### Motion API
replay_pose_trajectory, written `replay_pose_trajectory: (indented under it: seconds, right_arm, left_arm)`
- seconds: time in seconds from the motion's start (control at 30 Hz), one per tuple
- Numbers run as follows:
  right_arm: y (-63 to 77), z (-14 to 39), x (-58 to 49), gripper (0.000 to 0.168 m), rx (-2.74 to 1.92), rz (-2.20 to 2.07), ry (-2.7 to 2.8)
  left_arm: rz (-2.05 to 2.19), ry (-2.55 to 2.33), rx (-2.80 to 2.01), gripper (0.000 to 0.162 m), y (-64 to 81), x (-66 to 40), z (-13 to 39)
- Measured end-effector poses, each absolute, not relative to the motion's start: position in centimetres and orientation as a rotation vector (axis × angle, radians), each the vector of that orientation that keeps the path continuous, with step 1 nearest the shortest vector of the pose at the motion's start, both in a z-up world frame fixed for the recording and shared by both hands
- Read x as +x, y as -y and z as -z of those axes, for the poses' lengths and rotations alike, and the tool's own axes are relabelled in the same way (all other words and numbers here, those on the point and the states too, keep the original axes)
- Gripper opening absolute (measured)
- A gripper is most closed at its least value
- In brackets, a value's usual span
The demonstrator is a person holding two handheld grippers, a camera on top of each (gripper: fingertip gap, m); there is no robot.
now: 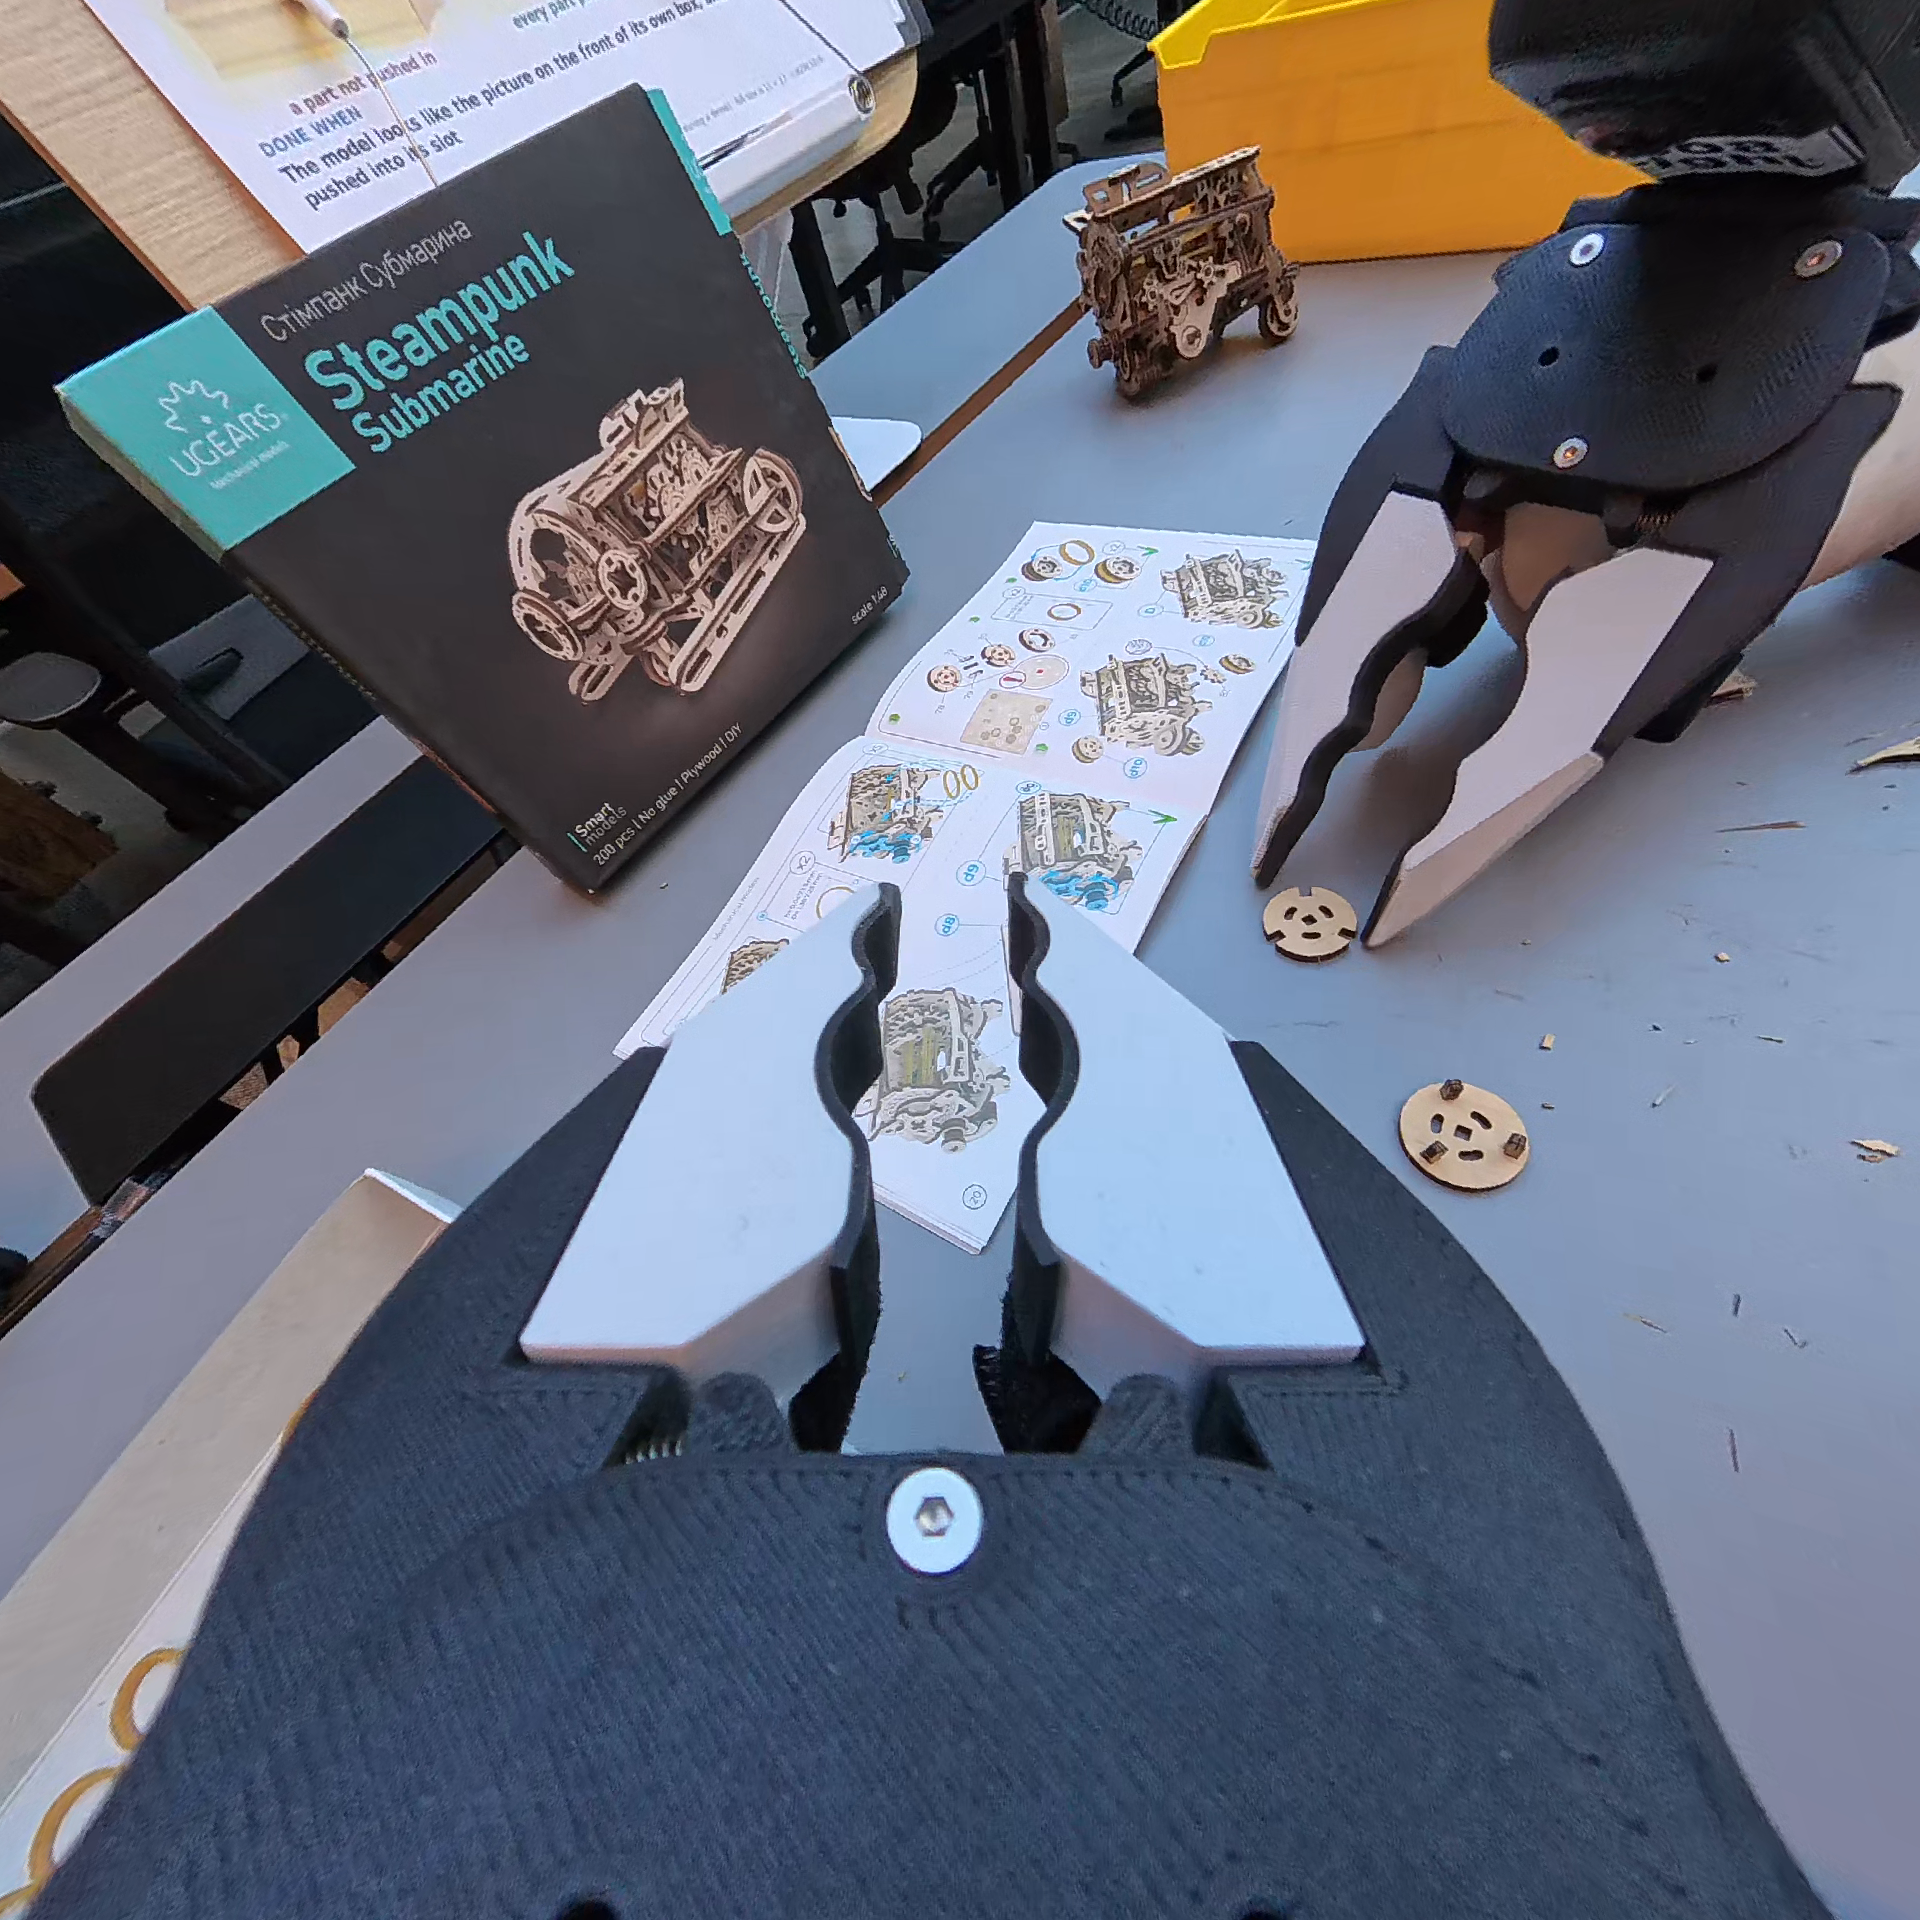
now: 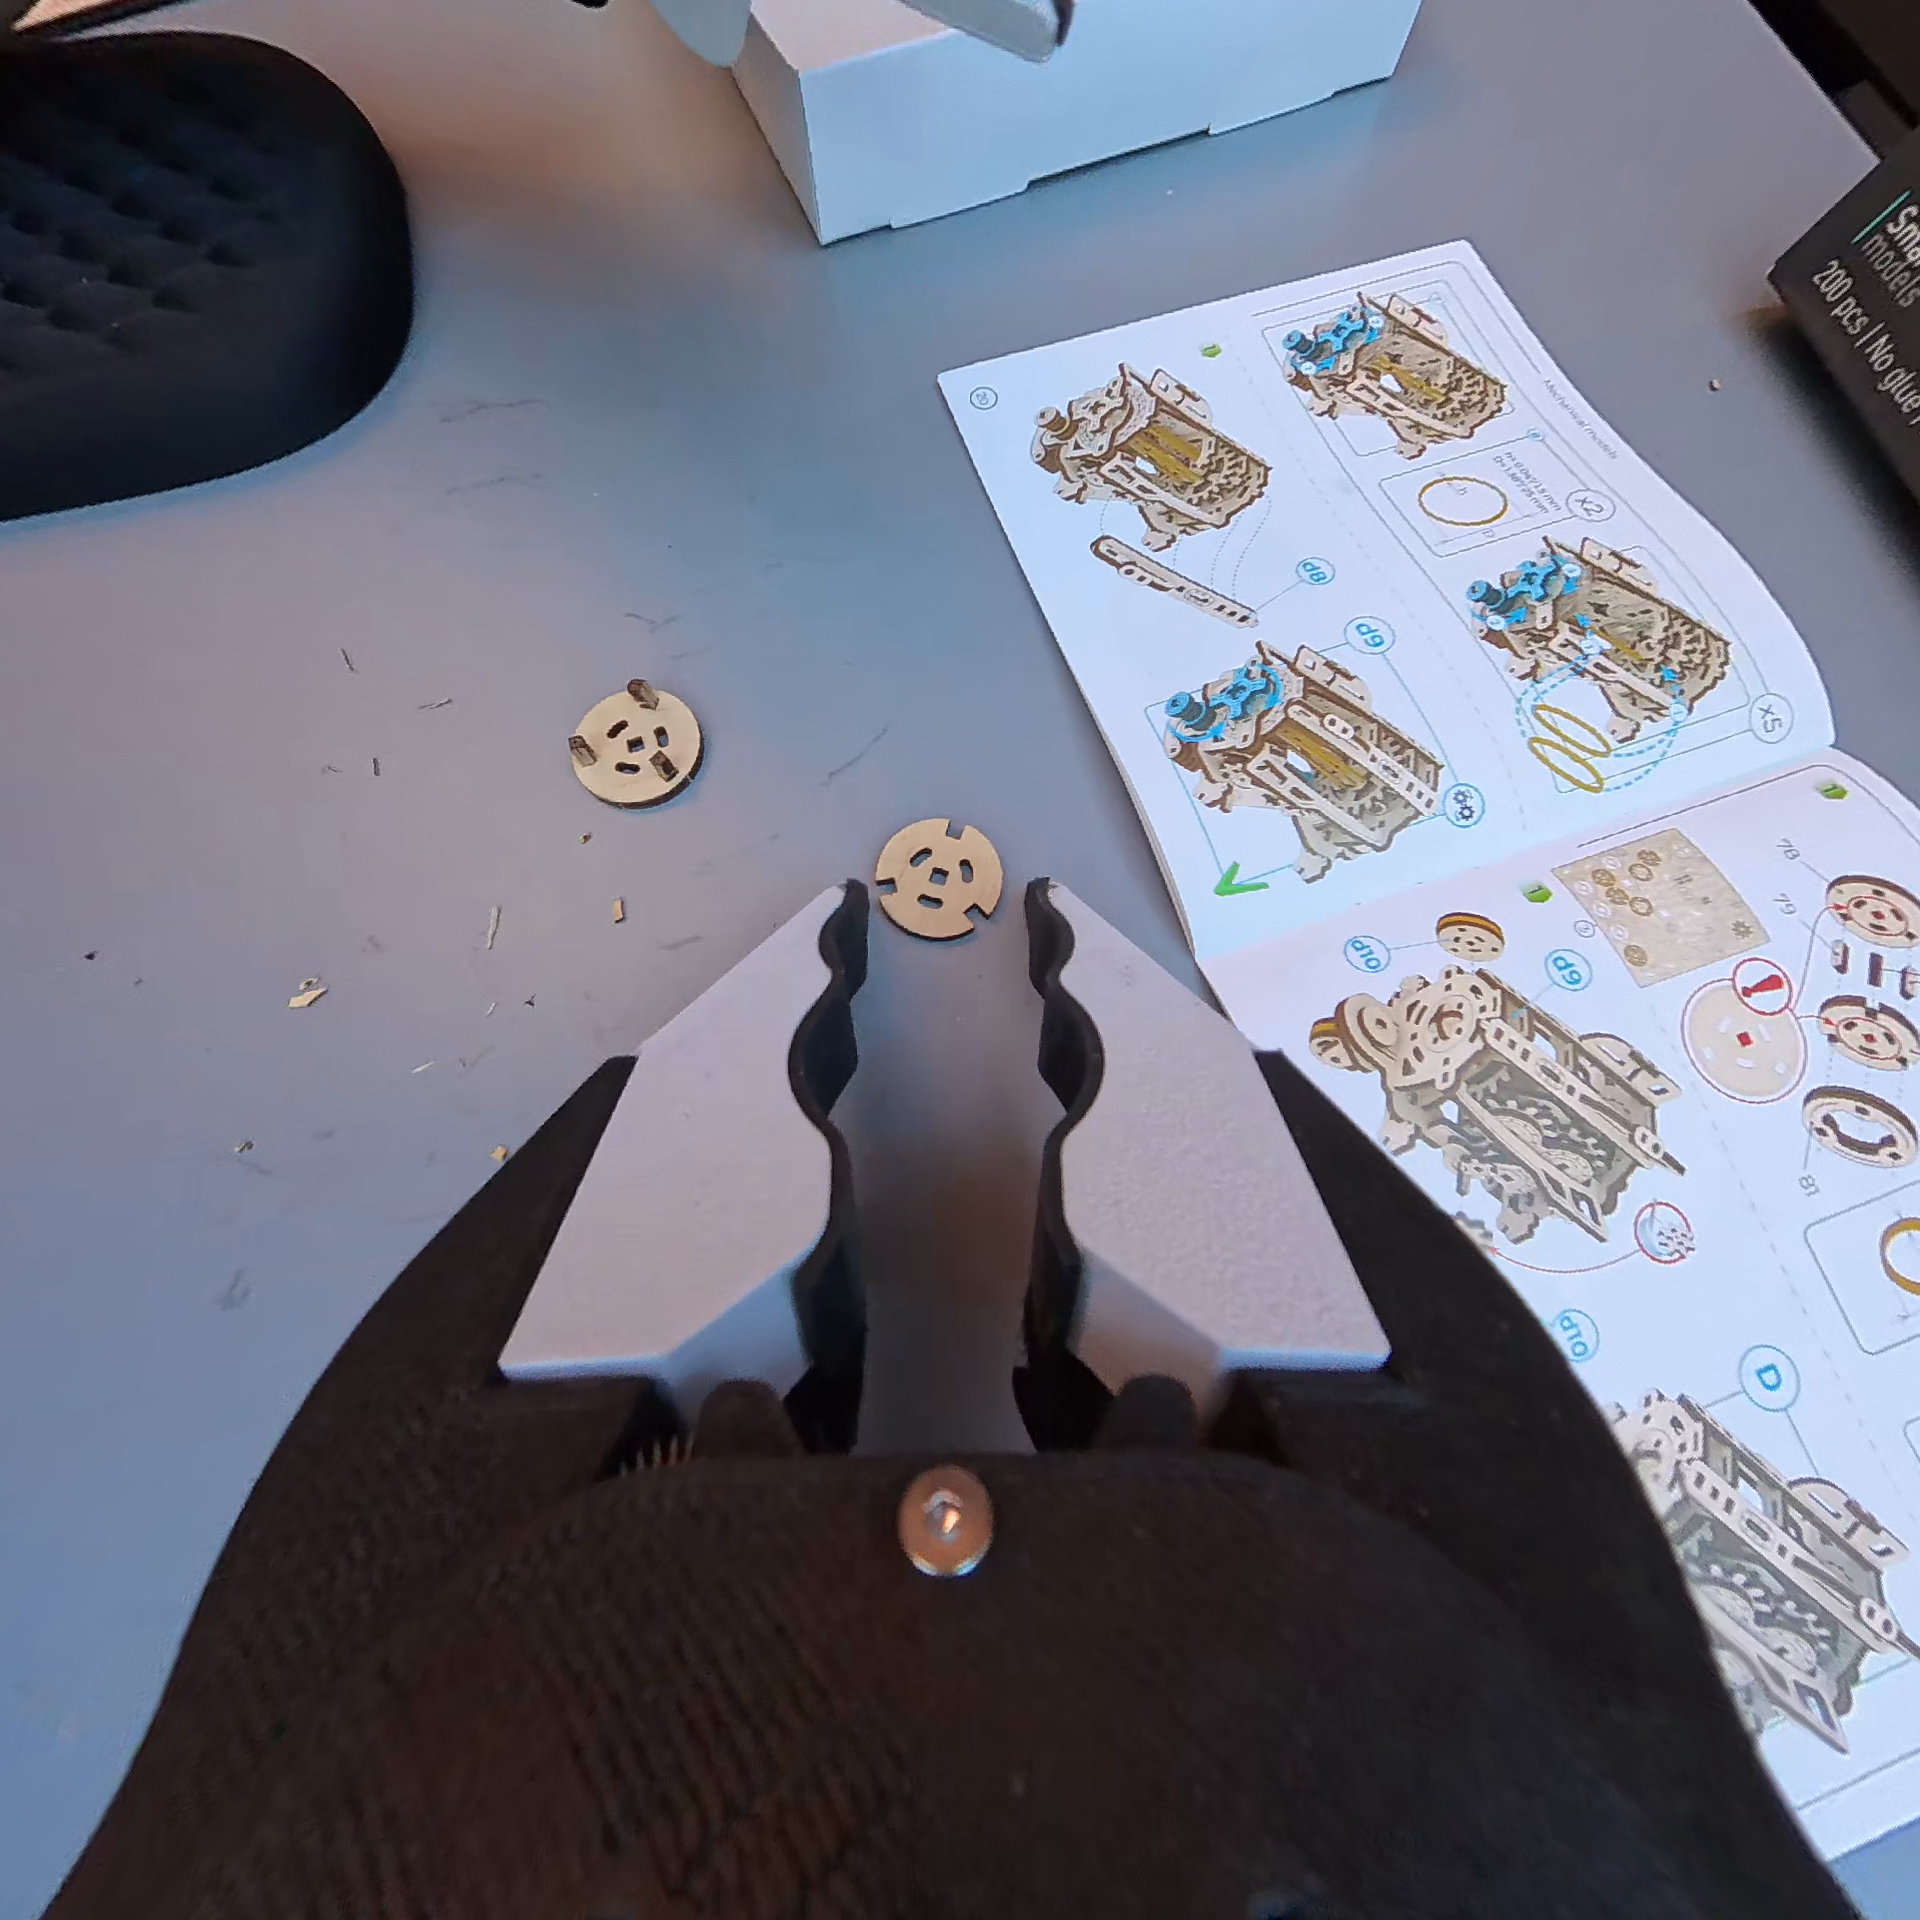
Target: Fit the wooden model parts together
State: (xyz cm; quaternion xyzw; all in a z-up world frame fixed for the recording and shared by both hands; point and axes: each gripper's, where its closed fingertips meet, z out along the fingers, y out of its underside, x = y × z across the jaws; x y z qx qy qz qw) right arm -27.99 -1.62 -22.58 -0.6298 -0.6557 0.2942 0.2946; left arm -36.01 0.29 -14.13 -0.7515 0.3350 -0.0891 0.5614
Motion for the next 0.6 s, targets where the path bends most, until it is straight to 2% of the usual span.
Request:
replay_pose_trajectory:
  seconds: [0.13, 0.6]
  right_arm:
    - [1.6, 22.6, -28.0, 0.022, -1.673, -0.776, 1.743]
    - [-0.1, 20.9, -23.7, 0.021, -1.619, -0.563, 1.667]
  left_arm:
    - [0.211, -0.79, -1.772, 0.019, -0.3, -36.0, 14.2]
    - [0.207, -0.788, -1.778, 0.018, -0.3, -36.3, 14.3]
